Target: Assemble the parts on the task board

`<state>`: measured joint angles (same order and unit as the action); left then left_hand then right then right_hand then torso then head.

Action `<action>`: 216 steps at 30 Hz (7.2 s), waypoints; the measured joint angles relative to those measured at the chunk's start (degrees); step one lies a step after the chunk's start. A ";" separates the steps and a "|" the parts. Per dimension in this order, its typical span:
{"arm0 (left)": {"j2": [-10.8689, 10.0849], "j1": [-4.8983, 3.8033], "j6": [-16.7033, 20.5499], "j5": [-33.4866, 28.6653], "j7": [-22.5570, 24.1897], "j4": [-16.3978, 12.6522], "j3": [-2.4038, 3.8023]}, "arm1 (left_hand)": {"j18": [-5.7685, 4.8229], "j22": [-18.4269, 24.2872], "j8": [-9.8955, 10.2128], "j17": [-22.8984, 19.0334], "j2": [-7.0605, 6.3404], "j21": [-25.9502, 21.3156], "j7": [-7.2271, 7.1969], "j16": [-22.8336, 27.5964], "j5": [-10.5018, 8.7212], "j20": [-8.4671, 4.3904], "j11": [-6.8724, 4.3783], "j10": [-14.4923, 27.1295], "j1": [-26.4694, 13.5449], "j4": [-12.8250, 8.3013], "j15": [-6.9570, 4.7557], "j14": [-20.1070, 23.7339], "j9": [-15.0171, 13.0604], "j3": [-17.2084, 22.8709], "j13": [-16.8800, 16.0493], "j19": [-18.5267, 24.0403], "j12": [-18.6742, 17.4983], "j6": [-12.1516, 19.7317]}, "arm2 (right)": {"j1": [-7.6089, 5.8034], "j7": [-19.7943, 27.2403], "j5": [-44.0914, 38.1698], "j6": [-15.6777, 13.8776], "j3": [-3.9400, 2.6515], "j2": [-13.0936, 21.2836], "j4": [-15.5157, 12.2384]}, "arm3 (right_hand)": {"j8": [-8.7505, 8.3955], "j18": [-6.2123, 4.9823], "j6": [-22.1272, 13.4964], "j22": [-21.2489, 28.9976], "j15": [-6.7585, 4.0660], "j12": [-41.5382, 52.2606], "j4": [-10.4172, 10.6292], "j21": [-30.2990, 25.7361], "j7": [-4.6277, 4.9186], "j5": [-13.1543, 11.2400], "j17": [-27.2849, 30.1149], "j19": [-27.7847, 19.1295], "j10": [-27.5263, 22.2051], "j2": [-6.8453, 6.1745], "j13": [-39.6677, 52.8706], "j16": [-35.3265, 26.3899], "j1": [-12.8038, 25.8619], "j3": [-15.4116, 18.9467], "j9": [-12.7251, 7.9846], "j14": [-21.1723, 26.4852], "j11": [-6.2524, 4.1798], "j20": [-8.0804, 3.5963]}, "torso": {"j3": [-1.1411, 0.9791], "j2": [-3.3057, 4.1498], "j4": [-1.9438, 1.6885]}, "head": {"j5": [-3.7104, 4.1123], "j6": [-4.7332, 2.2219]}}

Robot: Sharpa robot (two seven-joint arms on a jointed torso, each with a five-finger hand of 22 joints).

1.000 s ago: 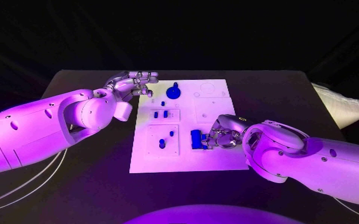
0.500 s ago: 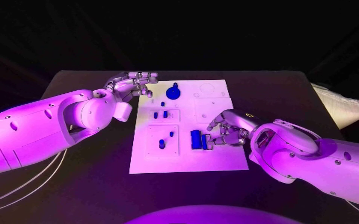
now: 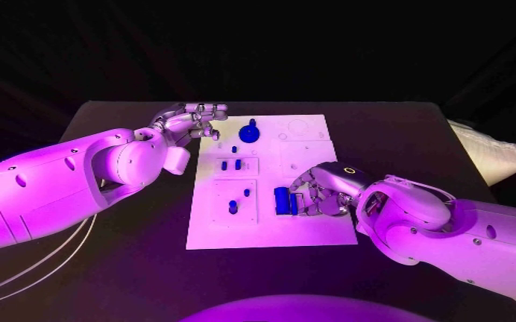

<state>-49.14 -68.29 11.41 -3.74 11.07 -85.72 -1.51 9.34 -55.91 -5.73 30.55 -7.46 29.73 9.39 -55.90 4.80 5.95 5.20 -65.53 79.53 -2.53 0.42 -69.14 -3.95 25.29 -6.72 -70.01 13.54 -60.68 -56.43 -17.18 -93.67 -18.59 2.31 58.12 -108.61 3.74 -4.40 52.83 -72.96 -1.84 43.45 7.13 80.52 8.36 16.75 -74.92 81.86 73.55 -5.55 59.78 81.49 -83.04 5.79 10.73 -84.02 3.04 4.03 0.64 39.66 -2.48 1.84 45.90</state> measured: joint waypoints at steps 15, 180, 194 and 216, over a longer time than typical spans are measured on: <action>0.00 0.00 -0.19 0.00 -0.18 0.01 0.00 | -0.01 0.00 0.00 0.01 0.00 0.00 0.00 0.00 0.00 0.00 0.00 0.00 0.00 0.00 0.00 0.00 0.00 0.00 0.00 0.00 0.00 0.00 | 0.83 -3.33 -3.57 0.86 0.02 -1.54 1.18 | 1.34 0.00 0.65 0.06 0.20 0.47 2.43 0.00 -0.41 -0.22 0.01 -0.21 -0.69 -0.72 -0.40 0.00 1.68 2.43 -0.83 0.21 -0.10 0.21 | -0.02 0.05 0.00 | -0.14 0.24; 0.06 0.08 -2.86 0.46 -3.02 0.27 -0.01 | -0.01 0.38 0.00 -0.52 0.23 -0.45 0.62 0.00 0.00 0.41 0.42 1.65 -0.23 -0.17 0.41 0.83 0.08 -0.46 0.01 0.41 0.23 1.43 | 1.76 -5.28 -7.09 0.12 -0.01 -0.19 0.61 | 3.34 0.00 1.91 0.44 -0.11 2.91 8.41 -0.62 -0.54 -1.09 0.02 -0.31 -2.22 -2.61 -3.58 -1.58 2.95 2.51 -5.16 -0.10 0.02 0.30 | 0.02 -0.01 -0.01 | -0.10 0.81; 0.07 0.08 -2.86 0.50 -3.04 0.26 -0.01 | 0.00 0.37 0.00 -0.58 0.23 -0.45 0.62 0.00 0.00 0.41 0.63 1.85 -0.23 -0.17 0.41 0.83 0.08 -0.46 0.01 0.41 0.23 1.43 | 1.76 -5.21 -7.02 -0.07 -0.01 -0.45 0.64 | 3.78 0.01 1.91 0.48 -0.11 3.30 8.84 -0.62 -0.54 -1.10 -0.03 -0.31 -2.40 -2.60 -3.77 -1.58 2.94 2.34 -5.26 -0.10 -0.16 0.30 | 0.04 -0.01 -0.04 | -0.29 0.71; 1.63 0.67 -1.10 -0.12 -0.68 2.39 -0.02 | 0.00 0.58 -0.30 -0.94 0.61 -0.83 0.20 -0.51 0.00 0.52 0.14 1.36 -0.61 0.06 0.30 1.58 -0.06 -0.69 -0.17 0.57 1.74 1.01 | -6.87 16.62 36.64 -8.80 -0.11 1.34 9.93 | 4.22 -5.78 1.32 35.59 1.07 -14.53 5.23 -28.21 -0.46 -3.92 31.13 -18.81 -11.92 4.48 -19.46 -37.01 -6.61 -2.37 -6.45 9.20 0.61 0.93 | 0.46 -1.59 -0.05 | 1.05 -1.49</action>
<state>-47.52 -67.62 10.31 -3.86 10.39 -83.34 -1.53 9.33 -55.32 -6.04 29.61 -6.86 28.90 9.59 -56.41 4.80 6.47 5.34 -64.17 78.92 -2.47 0.72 -67.56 -4.01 24.60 -6.89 -69.44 15.28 -59.67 -63.30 -0.56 -57.03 -27.39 2.20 59.45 -98.68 7.96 -10.18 54.16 -37.37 -0.77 28.92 12.36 52.31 7.90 12.84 -43.79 63.04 61.63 -1.06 40.32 44.48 -89.65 3.42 4.28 -74.83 3.65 4.96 1.10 38.07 -2.54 2.89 44.41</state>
